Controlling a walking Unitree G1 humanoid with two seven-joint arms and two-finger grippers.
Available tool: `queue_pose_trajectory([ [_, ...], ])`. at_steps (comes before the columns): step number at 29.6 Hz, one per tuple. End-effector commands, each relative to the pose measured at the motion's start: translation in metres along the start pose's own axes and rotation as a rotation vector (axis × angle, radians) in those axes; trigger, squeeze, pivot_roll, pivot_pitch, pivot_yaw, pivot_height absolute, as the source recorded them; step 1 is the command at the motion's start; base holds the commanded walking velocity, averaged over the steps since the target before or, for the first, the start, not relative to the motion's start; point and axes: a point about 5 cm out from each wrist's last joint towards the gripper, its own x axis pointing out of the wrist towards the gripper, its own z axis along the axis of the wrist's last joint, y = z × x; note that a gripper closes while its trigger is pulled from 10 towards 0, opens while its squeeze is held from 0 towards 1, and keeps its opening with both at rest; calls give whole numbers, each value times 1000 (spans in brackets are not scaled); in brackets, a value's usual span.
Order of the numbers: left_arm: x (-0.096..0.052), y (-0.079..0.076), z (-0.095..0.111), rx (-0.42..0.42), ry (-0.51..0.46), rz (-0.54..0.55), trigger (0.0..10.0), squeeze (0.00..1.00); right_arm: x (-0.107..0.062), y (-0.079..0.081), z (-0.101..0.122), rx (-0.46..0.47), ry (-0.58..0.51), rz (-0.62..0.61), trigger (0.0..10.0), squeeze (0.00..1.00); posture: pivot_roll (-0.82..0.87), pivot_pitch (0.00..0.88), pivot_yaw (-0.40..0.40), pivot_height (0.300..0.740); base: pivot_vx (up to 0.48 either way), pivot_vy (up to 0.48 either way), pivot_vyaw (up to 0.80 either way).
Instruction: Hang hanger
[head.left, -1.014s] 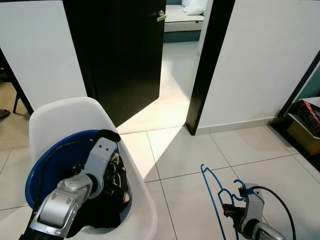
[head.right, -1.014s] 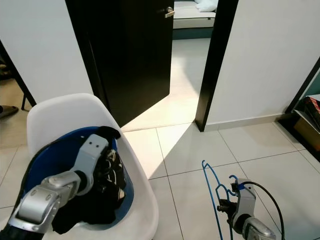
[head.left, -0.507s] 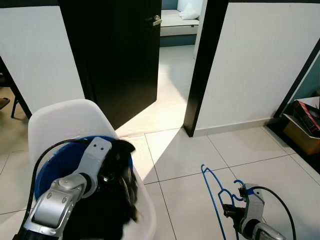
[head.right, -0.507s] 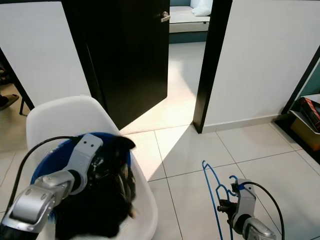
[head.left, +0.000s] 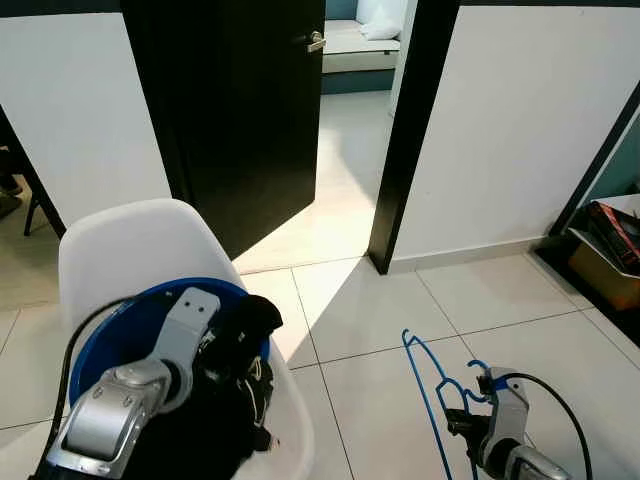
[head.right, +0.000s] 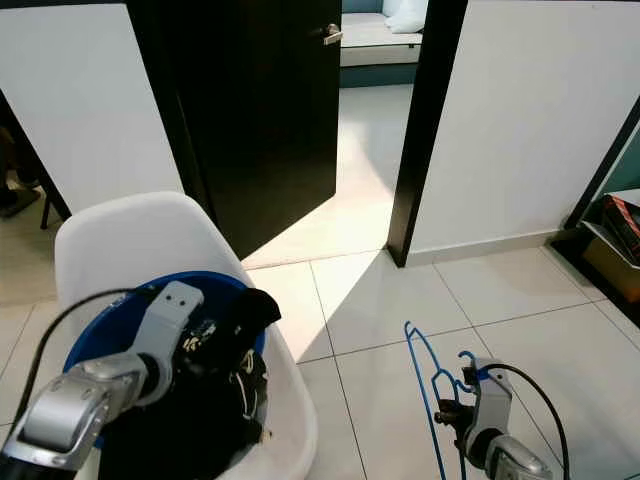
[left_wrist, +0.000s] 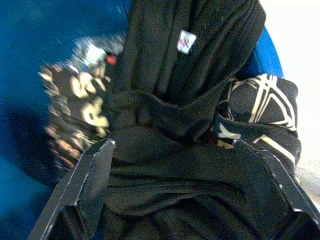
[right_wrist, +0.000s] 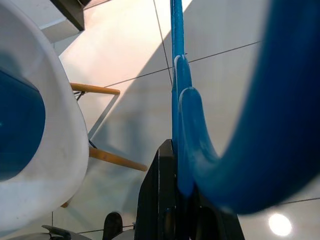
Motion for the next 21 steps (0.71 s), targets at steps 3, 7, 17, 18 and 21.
queue_pose_trajectory([
  [3, 14, 5, -22, -168, 70, 0, 10000, 0, 0, 0, -1, -5, 8, 1, 10000, 0, -9, 0, -24, 740, 0, 0, 0],
  [7, 29, 12, -42, -302, 128, 20, 10000, 0, 0, 0, -1, -6, 6, 3, 10000, 0, -22, 0, -19, 740, 0, 0, 0],
  [17, 39, 17, -58, -443, 177, 50, 10000, 0, -2, -1, -3, -5, 2, 1, 10000, 0, -31, 0, -13, 740, 0, 0, 0],
  [18, 40, 15, -61, -460, 182, 42, 10000, 0, -3, -1, -3, -4, 2, 0, 10000, 0, -32, 0, -13, 740, 0, 0, 0],
  [21, 41, 13, -63, -481, 187, 26, 4627, 0, -3, -1, -3, -5, 3, 0, 10000, 0, -32, 0, -13, 740, 0, 0, 0],
])
